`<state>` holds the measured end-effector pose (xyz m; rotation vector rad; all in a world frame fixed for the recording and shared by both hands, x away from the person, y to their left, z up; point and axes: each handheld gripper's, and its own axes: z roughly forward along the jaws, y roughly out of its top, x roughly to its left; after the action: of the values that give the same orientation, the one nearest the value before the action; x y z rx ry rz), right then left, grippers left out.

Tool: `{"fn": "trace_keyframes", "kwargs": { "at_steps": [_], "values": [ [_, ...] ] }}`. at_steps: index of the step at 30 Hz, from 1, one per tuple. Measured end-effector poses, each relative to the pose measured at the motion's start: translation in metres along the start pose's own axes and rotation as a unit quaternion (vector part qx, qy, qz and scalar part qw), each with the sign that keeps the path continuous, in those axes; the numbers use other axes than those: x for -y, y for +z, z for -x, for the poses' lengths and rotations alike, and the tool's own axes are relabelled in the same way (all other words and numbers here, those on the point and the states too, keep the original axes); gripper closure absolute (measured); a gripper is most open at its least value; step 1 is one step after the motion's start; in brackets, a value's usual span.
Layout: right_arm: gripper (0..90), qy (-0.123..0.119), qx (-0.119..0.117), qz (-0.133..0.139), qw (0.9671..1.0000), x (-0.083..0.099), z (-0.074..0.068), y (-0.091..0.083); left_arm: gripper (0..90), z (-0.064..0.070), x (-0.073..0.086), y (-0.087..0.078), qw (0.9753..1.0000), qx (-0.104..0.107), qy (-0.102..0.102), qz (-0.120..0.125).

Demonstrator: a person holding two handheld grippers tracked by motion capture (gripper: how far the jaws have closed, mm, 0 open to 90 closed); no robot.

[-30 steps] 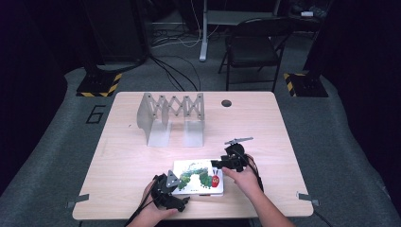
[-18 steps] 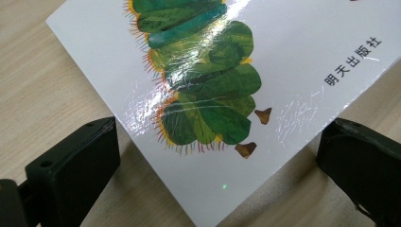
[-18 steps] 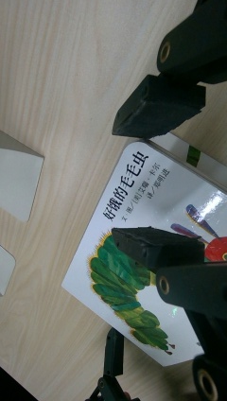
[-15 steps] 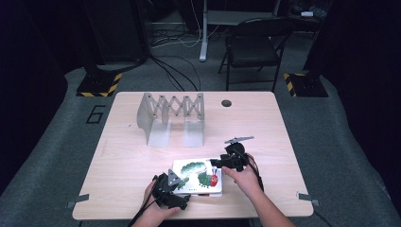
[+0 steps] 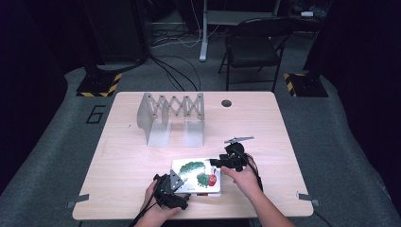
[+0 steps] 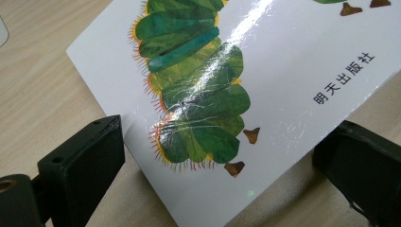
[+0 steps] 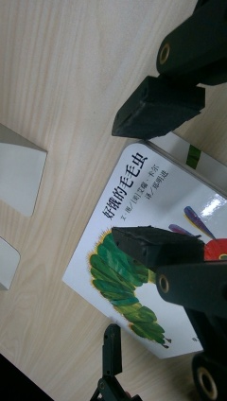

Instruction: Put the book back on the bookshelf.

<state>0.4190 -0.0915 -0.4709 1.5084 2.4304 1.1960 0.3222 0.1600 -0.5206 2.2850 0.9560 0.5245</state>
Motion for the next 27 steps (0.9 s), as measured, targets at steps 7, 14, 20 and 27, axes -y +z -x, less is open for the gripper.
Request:
{"fn": "trace_keyframes", "kwargs": {
  "at_steps": [7,14,20,27],
  "values": [
    [44.6,-0.001,0.002,0.0,1.0,-0.0002,0.0005,0.0017,3.9,0.0009,0.0,-0.0012,0.9999,-0.004,0.014,0.004],
    [44.6,-0.003,0.005,0.001,1.0,-0.0006,0.0,0.0023,5.1,0.0021,0.0006,-0.0014,0.9997,-0.008,0.02,0.011],
    [44.6,-0.002,0.007,-0.002,1.0,-0.0004,-0.0002,0.003,6.1,0.0036,0.0014,-0.0023,0.9994,-0.013,0.028,0.016],
    [44.5,-0.004,0.015,-0.011,0.9998,-0.0003,-0.0014,0.0047,6.5,0.0035,0.0018,-0.0026,0.9993,-0.015,0.028,0.017]
  ]
}}
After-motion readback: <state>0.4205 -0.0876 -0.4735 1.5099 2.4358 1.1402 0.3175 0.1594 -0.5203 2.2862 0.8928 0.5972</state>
